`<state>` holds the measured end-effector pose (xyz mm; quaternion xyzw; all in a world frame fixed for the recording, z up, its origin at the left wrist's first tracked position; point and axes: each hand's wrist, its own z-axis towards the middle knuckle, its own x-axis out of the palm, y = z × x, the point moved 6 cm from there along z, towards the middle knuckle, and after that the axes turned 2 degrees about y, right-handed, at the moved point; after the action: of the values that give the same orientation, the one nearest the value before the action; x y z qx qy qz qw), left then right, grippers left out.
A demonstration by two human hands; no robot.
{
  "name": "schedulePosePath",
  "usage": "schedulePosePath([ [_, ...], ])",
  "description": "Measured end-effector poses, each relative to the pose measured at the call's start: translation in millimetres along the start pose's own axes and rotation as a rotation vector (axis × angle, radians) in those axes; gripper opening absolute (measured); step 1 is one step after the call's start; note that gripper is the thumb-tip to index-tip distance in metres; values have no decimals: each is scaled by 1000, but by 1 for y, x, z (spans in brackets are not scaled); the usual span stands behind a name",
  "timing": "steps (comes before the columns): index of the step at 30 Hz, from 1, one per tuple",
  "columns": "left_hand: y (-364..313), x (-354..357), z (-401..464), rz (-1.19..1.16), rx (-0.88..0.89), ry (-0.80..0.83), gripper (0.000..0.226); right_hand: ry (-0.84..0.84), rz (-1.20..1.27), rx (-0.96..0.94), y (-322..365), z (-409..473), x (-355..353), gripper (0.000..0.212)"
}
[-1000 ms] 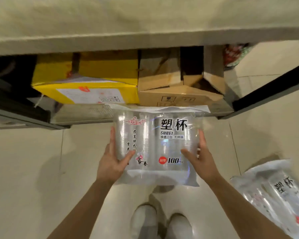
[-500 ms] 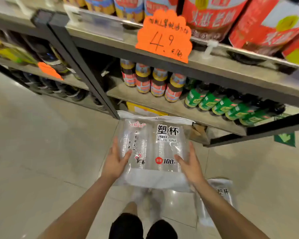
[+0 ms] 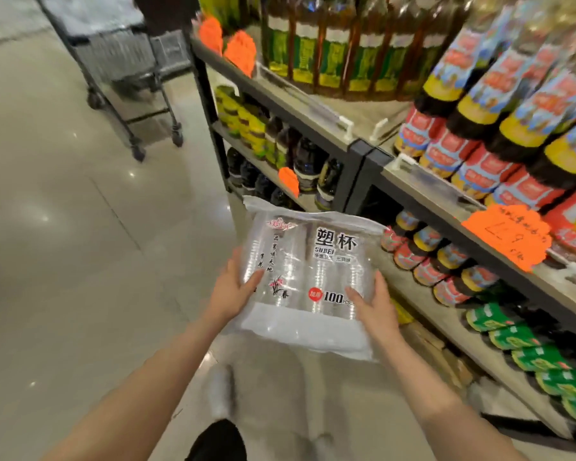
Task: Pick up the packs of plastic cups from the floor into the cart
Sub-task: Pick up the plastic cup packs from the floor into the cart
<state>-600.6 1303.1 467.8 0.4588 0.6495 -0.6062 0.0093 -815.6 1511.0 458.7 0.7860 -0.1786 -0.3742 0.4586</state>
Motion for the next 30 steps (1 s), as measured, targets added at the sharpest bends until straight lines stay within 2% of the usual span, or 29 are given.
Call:
schedulePosePath([
  [5,37,-116,46,-24,-18,-89,76,76,6,-19,80,38,106,84],
  [9,71,-211,78,-42,-46,-149,78,147,-46,-78,159,61,195,76],
  [13,109,-301,110,-38,-107,-222,78,218,-97,-136,228,88,276,88],
  [15,122,-341,124,-40,-84,-253,80,254,-75,-189,266,97,312,74],
  [17,137,-377,138,-62,-100,-287,88,293,-76,-243,300,108,347,67],
  [19,153,-409,155,-82,-136,-331,94,326,-91,-256,329,122,380,70],
  [22,166,-454,186,-87,-127,-394,83,384,-104,-290,367,154,433,72],
  [24,174,-484,214,-73,-130,-442,74,406,-121,-312,391,182,467,82],
  [30,188,-569,311,-98,-167,-519,83,436,-141,-409,480,272,563,81],
])
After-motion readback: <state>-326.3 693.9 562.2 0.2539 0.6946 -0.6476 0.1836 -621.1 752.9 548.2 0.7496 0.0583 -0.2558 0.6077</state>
